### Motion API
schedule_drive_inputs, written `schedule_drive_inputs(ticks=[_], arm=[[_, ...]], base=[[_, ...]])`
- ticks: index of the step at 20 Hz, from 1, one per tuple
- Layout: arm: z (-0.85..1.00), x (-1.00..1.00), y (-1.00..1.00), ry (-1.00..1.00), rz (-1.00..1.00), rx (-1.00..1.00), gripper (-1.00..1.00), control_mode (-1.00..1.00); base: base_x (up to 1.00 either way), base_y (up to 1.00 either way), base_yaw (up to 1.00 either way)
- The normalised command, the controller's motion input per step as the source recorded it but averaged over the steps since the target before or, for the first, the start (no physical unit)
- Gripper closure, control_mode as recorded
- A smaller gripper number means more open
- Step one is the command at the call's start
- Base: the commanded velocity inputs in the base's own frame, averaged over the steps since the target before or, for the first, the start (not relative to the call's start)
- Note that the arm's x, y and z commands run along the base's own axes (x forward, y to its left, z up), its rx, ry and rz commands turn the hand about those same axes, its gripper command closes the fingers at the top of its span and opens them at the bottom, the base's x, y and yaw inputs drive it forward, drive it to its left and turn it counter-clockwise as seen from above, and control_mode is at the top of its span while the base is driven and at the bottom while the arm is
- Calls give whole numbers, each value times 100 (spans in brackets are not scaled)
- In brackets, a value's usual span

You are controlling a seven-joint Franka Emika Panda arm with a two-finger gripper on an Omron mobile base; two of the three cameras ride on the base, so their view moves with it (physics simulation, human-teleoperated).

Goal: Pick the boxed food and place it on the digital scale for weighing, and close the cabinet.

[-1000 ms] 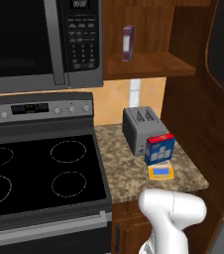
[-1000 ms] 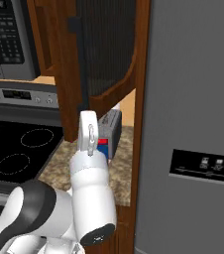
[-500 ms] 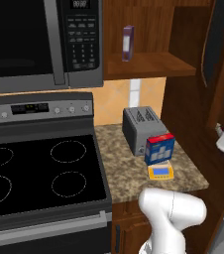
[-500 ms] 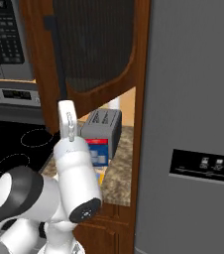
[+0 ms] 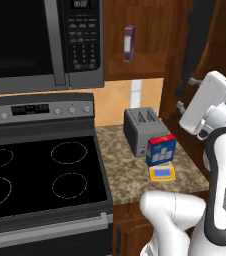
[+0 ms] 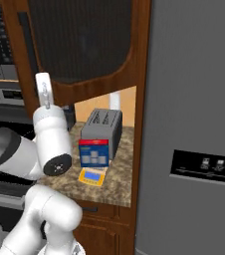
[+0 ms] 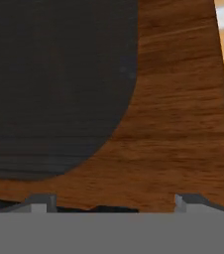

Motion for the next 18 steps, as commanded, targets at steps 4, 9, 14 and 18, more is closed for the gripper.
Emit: schedule_drive_inputs(ticks=[4,9,14,18], arm=[[21,83,56,-4,0,0,-100,-100],[3,87,24,0,0,1,-100,-100],[0,83,0,0,1,3,-100,-100],[0,65,-4,0,3,2,-100,-100]], base=[[0,0,0],[0,0,0],[0,0,0],[0,0,0]])
